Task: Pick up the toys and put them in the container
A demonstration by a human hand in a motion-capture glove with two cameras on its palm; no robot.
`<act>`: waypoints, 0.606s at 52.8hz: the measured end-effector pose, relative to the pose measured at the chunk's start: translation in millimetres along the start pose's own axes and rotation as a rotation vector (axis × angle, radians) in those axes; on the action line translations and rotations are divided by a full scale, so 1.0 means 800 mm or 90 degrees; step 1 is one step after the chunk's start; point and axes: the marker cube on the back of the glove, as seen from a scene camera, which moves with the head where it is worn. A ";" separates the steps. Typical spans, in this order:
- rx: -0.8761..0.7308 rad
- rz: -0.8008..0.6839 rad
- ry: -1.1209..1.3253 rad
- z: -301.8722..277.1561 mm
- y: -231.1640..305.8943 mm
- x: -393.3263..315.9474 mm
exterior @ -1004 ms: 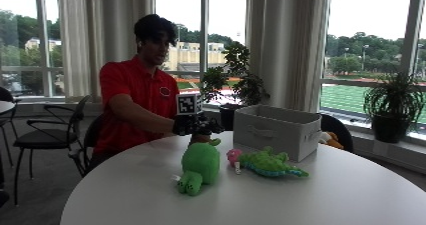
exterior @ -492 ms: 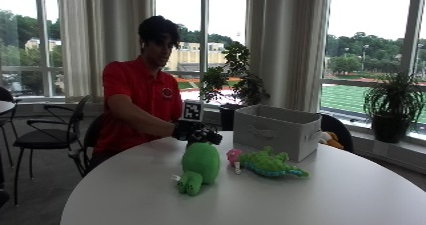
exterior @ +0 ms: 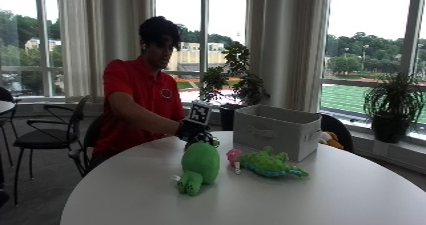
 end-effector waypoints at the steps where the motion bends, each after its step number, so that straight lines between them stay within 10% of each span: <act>1: 0.016 0.014 -0.013 0.000 -0.001 -0.003; 19: 0.139 -0.092 0.113 0.005 -0.001 0.017; 32: 0.172 0.001 0.007 -0.002 -0.013 0.000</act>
